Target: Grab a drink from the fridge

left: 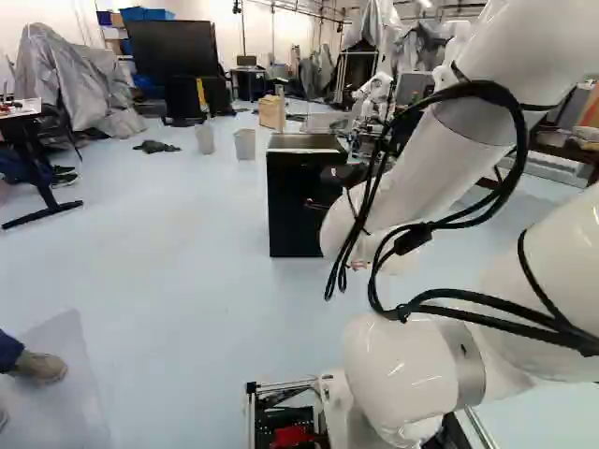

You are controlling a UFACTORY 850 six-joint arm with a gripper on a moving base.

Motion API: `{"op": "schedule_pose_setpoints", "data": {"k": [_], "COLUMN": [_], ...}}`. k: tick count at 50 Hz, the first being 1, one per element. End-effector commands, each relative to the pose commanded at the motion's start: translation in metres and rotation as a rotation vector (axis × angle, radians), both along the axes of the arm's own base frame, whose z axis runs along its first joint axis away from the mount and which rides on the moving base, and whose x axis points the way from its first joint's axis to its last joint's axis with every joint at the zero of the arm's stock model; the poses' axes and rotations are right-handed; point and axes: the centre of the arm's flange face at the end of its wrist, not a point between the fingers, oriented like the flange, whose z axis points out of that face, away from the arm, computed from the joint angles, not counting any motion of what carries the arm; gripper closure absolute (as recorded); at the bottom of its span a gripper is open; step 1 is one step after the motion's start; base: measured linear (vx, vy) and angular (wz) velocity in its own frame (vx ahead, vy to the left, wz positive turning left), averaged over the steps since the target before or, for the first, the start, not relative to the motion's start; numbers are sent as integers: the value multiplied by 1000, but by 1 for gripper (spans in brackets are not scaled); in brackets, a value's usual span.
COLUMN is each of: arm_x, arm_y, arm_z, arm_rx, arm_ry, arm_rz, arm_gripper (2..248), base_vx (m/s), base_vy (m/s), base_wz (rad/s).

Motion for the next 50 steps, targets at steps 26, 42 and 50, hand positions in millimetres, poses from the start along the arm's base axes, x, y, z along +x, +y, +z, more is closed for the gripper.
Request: {"op": "schedule_pose_setpoints", "data": {"k": [26,42,50], "arm_x": [0,0,0], "arm_y": [0,0,0], "arm_z": [0,0,0], "arm_rx": [0,0,0], "arm_ry": [0,0,0], "arm_rz": [0,0,0], "arm_gripper": [3,3,3], "base_vx": [0,39,58], "base_vy": [0,9,20], "base_wz": [0,-18,-12]}}
